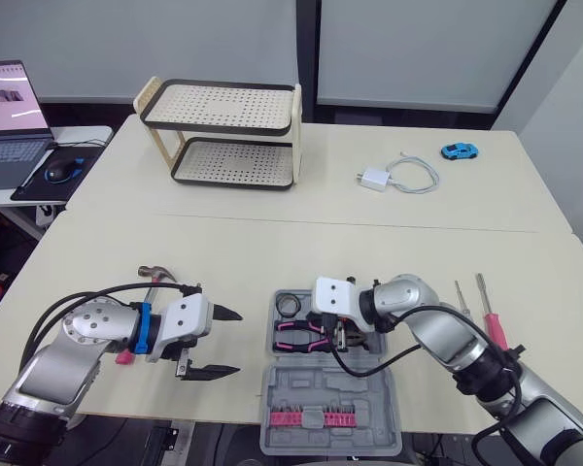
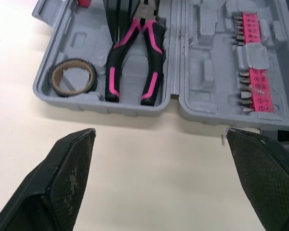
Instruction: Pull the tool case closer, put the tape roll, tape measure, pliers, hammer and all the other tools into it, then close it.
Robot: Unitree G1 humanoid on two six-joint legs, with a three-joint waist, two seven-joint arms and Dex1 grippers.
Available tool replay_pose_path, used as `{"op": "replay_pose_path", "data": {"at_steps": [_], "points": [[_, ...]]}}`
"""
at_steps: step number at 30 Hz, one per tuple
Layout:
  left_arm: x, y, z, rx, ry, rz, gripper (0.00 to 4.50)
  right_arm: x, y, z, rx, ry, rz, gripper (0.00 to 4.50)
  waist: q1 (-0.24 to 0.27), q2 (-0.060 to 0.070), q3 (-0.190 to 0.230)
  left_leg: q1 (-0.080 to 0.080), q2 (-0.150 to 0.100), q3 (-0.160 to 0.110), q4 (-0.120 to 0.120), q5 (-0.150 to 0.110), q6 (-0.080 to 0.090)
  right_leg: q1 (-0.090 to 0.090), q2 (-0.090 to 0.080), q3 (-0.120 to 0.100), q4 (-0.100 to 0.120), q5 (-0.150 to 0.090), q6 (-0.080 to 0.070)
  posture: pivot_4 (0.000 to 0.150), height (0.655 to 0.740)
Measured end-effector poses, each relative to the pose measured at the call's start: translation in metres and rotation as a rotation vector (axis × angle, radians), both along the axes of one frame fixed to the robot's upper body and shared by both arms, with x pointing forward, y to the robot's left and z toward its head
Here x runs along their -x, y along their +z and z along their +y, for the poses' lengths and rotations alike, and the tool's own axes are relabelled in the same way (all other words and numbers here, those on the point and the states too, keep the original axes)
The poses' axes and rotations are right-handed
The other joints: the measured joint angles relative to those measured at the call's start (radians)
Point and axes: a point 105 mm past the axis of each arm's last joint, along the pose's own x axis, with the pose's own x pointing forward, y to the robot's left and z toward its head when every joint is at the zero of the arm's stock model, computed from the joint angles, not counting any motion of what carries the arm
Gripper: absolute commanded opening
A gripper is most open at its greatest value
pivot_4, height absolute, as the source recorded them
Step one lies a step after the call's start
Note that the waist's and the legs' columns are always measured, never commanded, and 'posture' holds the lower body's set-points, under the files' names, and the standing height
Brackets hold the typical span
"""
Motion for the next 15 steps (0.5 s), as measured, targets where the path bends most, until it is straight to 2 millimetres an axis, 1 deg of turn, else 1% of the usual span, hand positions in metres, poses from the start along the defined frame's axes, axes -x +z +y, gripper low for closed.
{"op": "replay_pose_path", "data": {"at_steps": [2,3,6,7,9,11,12,13,15], "points": [[-0.001,0.001,0.003,0.003,0.027,-0.011,4.5,0.004,0.022,-0.005,-0.068,0.011,-0.044,0.01,0.003,0.0,0.0,0.0,0.0,0.0,0.0,0.0,0.0,0.0,0.0,0.0,0.0,0.0,0.0,0.15,0.735],[-0.001,0.001,0.005,0.005,0.039,-0.013,4.5,0.008,0.03,-0.011,-0.09,0.012,-0.064,0.01,0.007,0.0,0.0,0.0,0.0,0.0,0.0,0.0,0.0,0.0,0.0,0.0,0.0,0.0,0.0,0.15,0.735],[0.001,-0.002,0.009,0.007,0.069,-0.007,4.5,0.014,0.039,-0.031,-0.11,-0.008,-0.074,0.01,0.009,-0.001,0.0,0.0,0.0,0.0,0.0,0.0,0.0,0.001,-0.001,0.0,0.0,0.0,0.0,0.15,0.735],[0.002,-0.003,0.009,0.008,0.069,-0.006,4.32,0.019,0.04,-0.037,-0.116,-0.012,-0.068,0.0,0.009,-0.001,0.0,0.001,0.0,0.0,0.0,0.0,0.0,0.001,-0.001,0.0,0.0,0.0,0.0,0.15,0.735],[0.004,-0.005,0.009,0.02,0.077,0.006,3.92,0.034,0.038,-0.057,-0.117,-0.01,-0.045,0.0,0.012,-0.001,-0.001,0.0,0.0,0.0,0.0,0.0,0.0,0.002,-0.001,-0.001,0.001,0.0,0.0,0.15,0.735],[0.007,-0.009,0.009,0.042,0.083,0.022,3.3,0.048,0.032,-0.087,-0.09,-0.042,0.001,0.0,0.012,-0.001,-0.001,0.001,-0.001,0.0,0.001,0.0,0.0,0.003,-0.001,-0.001,0.001,-0.001,-0.001,0.15,0.735],[0.009,-0.011,0.009,0.043,0.084,0.029,2.99,0.051,0.029,-0.099,-0.064,-0.062,0.018,0.0,0.011,-0.001,-0.001,0.002,-0.001,0.001,0.001,0.0,0.0,0.004,-0.001,-0.001,0.001,-0.001,-0.001,0.15,0.735],[0.01,-0.013,0.01,0.042,0.083,0.03,2.62,0.055,0.027,-0.11,-0.041,-0.077,0.028,0.0,0.011,-0.001,-0.001,0.003,0.0,0.001,0.001,0.0,0.0,0.004,-0.001,0.0,0.001,-0.001,-0.001,0.15,0.735],[0.011,-0.017,0.013,0.027,0.071,0.018,2.04,0.063,0.019,-0.128,0.001,-0.099,0.056,0.0,0.005,-0.001,-0.001,0.007,0.001,0.001,0.0,0.0,0.0,0.007,0.001,0.0,0.002,-0.001,-0.002,0.15,0.735]]}}
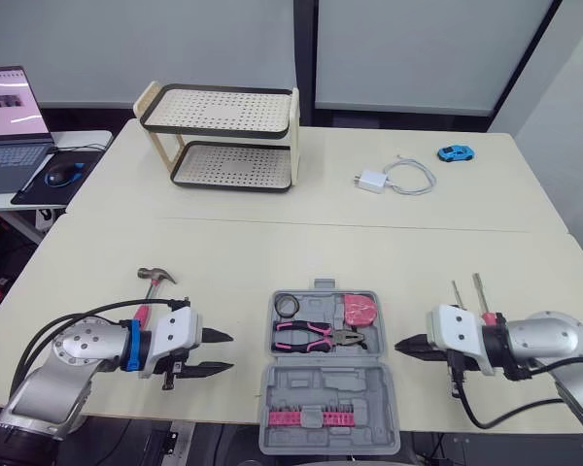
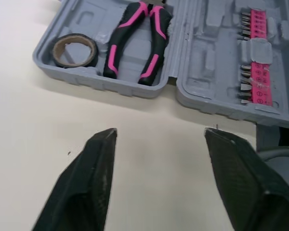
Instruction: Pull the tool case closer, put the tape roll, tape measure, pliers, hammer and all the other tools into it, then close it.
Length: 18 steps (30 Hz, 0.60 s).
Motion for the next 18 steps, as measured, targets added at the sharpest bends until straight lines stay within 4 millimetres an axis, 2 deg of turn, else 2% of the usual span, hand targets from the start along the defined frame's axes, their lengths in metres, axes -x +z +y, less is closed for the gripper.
{"op": "replay_pose_path", "data": {"at_steps": [3,6,11,18], "points": [[0.004,-0.011,-0.001,-0.004,-0.025,0.013,1.06,0.006,-0.013,-0.016,0.029,-0.021,0.03,0.0,-0.008,0.0,0.0,0.004,0.001,0.001,0.0,0.0,0.0,0.003,0.001,0.002,0.0,-0.001,-0.001,0.15,0.735],[0.009,-0.024,-0.005,0.0,-0.046,0.036,0.1,0.006,-0.021,-0.022,0.043,-0.024,0.029,0.0,-0.011,0.0,0.0,0.004,0.001,0.001,0.0,0.0,0.0,0.003,0.001,0.002,0.0,-0.001,-0.001,0.15,0.735],[0.009,-0.043,-0.01,-0.001,-0.062,0.044,0.02,0.008,-0.035,-0.027,0.065,-0.022,0.039,0.0,-0.009,0.0,0.0,0.003,0.0,0.001,0.0,0.0,0.0,0.003,0.001,0.002,-0.001,-0.001,-0.001,0.15,0.735],[-0.001,-0.049,-0.028,0.021,-0.09,0.008,0.02,0.007,-0.05,-0.018,0.059,0.001,0.053,0.0,-0.009,0.0,0.0,0.003,0.0,0.001,0.0,0.0,0.0,0.003,0.001,0.002,-0.002,-0.001,-0.001,0.15,0.735]]}}
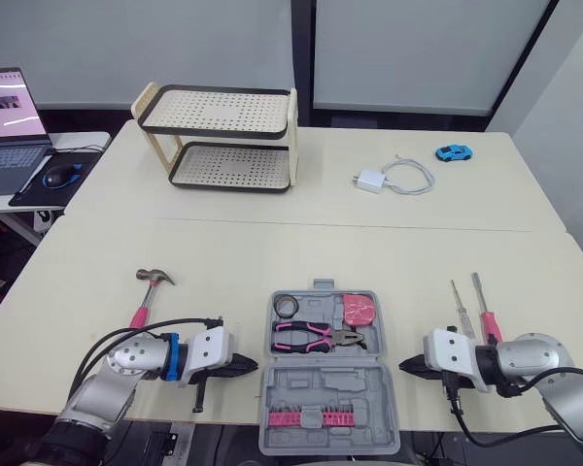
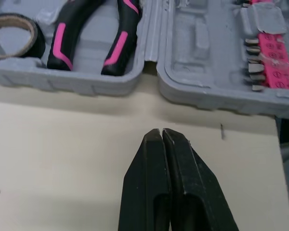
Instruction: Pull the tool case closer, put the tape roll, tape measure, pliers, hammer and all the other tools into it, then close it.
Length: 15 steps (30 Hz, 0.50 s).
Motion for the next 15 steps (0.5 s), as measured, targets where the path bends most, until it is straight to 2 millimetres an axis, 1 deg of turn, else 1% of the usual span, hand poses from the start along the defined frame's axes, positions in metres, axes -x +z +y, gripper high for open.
{"op": "replay_pose_path", "data": {"at_steps": [7,10,15], "points": [[-0.005,-0.004,-0.008,-0.012,-0.019,-0.009,0.02,-0.006,-0.017,0.004,0.021,0.01,0.009,0.0,0.0,0.0,0.0,0.0,0.0,0.0,0.0,0.0,0.0,0.0,0.0,0.0,0.0,0.0,0.0,0.15,0.735],[-0.003,-0.007,-0.014,-0.007,-0.031,0.008,0.02,-0.01,-0.019,0.007,0.017,0.016,0.007,0.0,0.0,0.0,0.0,0.0,0.0,0.0,0.0,0.0,0.0,0.0,0.0,0.0,-0.001,0.0,0.0,0.15,0.735],[-0.006,-0.005,-0.021,0.003,-0.024,0.01,0.02,-0.015,-0.019,0.021,-0.009,0.043,-0.007,0.0,0.001,0.0,0.0,0.0,0.0,0.0,0.0,0.0,0.0,0.0,0.0,0.0,-0.001,0.0,0.0,0.15,0.735]]}}
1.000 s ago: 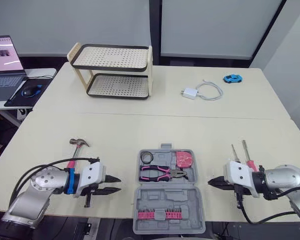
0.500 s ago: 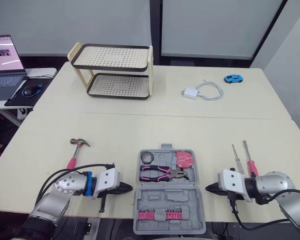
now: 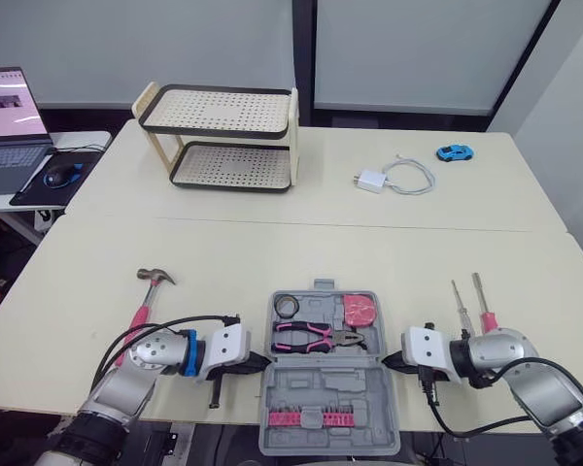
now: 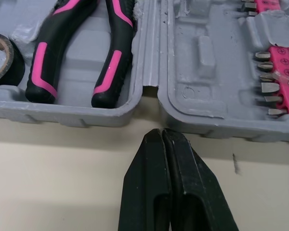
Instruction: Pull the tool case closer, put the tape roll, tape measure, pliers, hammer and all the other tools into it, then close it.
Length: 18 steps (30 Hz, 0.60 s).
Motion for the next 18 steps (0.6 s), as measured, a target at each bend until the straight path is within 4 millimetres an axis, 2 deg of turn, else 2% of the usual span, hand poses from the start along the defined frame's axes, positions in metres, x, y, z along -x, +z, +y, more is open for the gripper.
{"op": "replay_pose_path", "data": {"at_steps": [18], "points": [[-0.017,0.007,-0.009,-0.018,0.016,-0.047,0.02,-0.007,-0.004,0.006,-0.016,-0.062,0.02,0.0,0.002,0.0,0.0,0.0,0.0,-0.001,0.0,0.0,0.0,0.0,0.0,-0.001,0.0,0.0,0.0,0.15,0.735]]}}
